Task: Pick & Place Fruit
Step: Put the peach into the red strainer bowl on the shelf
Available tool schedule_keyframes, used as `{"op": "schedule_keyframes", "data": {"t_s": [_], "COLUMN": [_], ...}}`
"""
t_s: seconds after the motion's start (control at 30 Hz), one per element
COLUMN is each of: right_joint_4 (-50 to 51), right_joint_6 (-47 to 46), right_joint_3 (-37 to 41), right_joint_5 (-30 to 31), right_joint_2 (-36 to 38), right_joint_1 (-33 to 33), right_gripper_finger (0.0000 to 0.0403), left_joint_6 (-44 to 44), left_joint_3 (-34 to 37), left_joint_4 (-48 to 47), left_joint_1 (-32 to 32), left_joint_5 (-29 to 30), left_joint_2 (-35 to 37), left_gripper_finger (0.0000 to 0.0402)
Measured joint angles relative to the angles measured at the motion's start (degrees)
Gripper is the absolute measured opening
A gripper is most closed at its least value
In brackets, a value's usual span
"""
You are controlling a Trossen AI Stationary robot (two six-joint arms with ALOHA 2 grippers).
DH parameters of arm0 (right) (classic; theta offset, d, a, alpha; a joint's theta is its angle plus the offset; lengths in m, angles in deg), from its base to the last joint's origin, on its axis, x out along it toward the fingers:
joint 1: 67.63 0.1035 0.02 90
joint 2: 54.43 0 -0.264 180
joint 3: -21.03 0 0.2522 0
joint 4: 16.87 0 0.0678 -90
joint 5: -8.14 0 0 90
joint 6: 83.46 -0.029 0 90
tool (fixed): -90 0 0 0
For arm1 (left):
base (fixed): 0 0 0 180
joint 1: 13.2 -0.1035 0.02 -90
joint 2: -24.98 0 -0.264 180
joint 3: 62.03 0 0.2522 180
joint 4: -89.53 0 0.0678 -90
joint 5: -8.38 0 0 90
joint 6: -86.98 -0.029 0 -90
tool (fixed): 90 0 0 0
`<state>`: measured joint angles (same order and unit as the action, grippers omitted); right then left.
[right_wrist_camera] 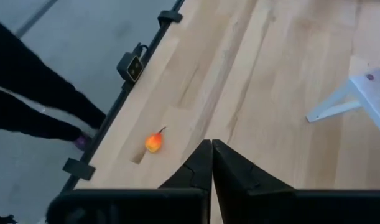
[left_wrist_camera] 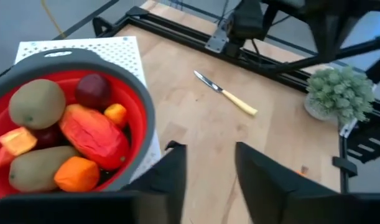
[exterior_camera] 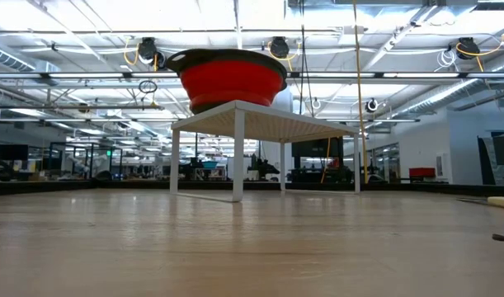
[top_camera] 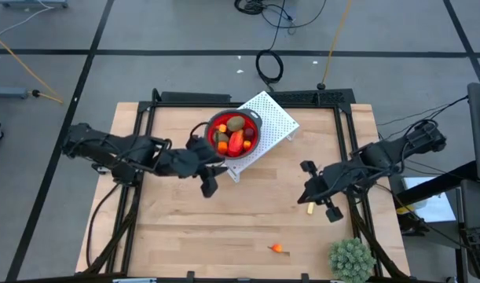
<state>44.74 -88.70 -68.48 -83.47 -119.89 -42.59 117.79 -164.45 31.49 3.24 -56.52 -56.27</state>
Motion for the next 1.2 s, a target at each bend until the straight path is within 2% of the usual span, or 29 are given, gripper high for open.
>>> {"op": "schedule_keyframes", "data": {"t_s": [0.2,0.27,0.5,0.8,0.93,1.2], "right_joint_4": [-3.77,-4.63,-6.12,-14.8,-18.55,-25.03], "right_joint_6": [2.9,3.83,4.11,4.01,4.03,4.37], "right_joint_3": [0.0,0.0,0.0,0.0,0.0,0.0], "right_joint_5": [0.0,0.02,0.1,-0.12,0.01,0.05], "right_joint_2": [-3.2,-4.28,-7.36,-12.07,-13.84,-17.9], "right_joint_1": [2.51,3.4,4.53,5.16,5.88,8.27], "right_gripper_finger": [0.0004,0.0004,0.0004,0.0004,0.0004,0.0004], "left_joint_6": [-1.86,-1.89,-3.55,-4.22,-4.37,-4.22], "left_joint_3": [0.02,0.02,0.07,1.07,6.37,23.02], "left_joint_4": [0.71,0.89,-0.12,-3.69,-0.24,13.49], "left_joint_1": [2.35,2.84,3.72,3.99,4.31,6.65], "left_joint_5": [-0.06,0.01,-0.06,-0.7,-1.62,-3.93], "left_joint_2": [0.0,0.0,0.0,0.23,2.93,14.43], "left_gripper_finger": [0.003,0.0008,0.0006,0.0002,0.0006,0.0006]}}
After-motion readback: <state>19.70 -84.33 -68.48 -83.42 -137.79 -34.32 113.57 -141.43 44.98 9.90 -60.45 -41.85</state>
